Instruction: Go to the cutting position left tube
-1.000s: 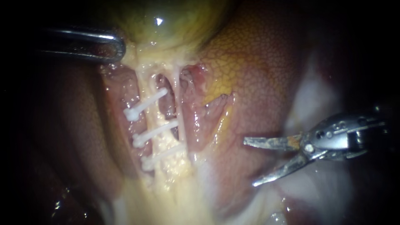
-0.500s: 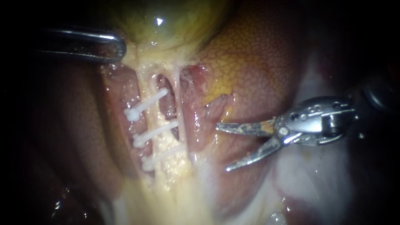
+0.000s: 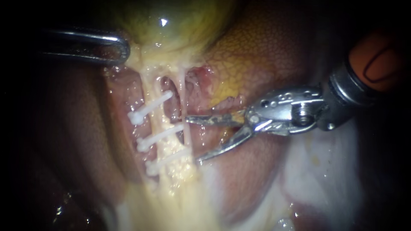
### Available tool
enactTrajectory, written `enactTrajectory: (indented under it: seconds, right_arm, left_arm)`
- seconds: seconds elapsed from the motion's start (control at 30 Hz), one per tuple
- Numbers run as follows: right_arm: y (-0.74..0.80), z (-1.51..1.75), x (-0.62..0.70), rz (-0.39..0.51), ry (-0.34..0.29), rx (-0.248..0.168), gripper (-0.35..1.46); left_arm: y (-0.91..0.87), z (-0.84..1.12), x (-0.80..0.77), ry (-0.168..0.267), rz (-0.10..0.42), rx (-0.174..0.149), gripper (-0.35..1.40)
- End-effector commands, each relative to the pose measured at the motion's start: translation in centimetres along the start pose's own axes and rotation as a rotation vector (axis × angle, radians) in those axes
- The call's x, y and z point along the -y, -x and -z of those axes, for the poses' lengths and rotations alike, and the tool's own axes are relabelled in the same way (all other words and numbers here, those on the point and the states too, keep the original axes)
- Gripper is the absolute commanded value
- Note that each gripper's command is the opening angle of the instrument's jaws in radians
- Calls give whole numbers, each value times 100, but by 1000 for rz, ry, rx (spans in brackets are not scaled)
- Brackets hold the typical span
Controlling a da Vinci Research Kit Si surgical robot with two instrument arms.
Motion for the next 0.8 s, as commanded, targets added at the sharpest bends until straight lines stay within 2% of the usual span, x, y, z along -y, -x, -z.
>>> enactTrajectory:
  seconds: [0.03,0.8]
  right_arm:
    - [1,1,-3,1,1,1,128]
    - [33,-16,-53,-24,5,7,128]
  left_arm:
    - [0,0,0,-1,0,0,-35]
    - [-3,-4,1,-3,-1,-1,-35]
